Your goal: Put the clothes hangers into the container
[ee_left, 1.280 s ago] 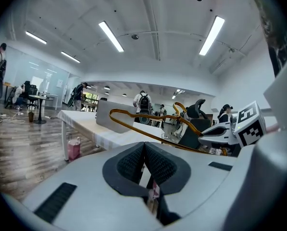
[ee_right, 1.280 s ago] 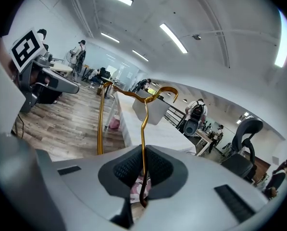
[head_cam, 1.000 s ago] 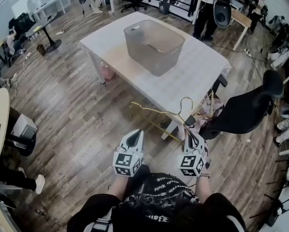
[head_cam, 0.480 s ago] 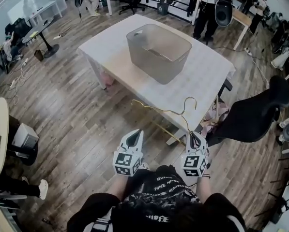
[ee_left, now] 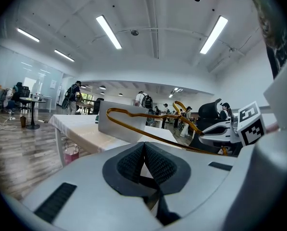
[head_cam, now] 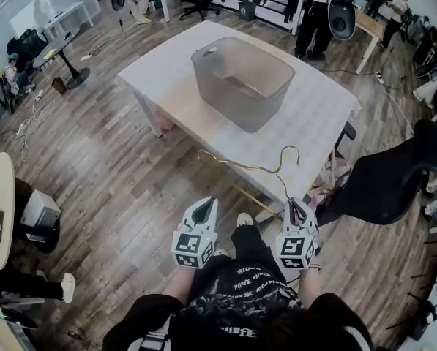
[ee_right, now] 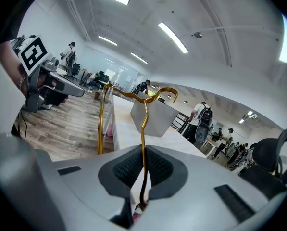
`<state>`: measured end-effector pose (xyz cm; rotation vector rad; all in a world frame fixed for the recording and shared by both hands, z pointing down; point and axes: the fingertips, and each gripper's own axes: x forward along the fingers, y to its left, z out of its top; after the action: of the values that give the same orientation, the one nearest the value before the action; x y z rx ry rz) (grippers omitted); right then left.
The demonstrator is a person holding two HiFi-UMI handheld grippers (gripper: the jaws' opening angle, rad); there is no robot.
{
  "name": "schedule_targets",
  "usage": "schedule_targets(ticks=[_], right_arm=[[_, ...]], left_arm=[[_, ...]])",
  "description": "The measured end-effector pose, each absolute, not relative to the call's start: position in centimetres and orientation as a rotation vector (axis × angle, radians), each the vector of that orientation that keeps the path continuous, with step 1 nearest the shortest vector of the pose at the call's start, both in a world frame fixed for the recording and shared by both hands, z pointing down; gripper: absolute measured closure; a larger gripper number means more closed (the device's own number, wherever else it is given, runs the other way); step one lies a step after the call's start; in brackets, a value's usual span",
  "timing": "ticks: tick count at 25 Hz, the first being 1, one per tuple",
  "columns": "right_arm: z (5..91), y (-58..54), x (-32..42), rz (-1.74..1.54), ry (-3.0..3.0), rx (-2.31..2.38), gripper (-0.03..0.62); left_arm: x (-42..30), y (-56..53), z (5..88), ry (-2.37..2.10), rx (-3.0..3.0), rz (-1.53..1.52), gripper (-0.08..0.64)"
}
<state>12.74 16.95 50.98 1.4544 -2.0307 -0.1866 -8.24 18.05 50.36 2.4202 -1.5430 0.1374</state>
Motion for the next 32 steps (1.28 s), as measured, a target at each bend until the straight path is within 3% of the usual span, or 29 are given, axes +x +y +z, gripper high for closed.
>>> schedule_targets(ticks=[32], right_arm=[[43.7, -15.2, 17.6, -0.335, -2.272, 1.347, 0.572]], left_arm=[[-2.9, -11.8, 50.8, -1.672, 2.299, 0.156, 0.540]])
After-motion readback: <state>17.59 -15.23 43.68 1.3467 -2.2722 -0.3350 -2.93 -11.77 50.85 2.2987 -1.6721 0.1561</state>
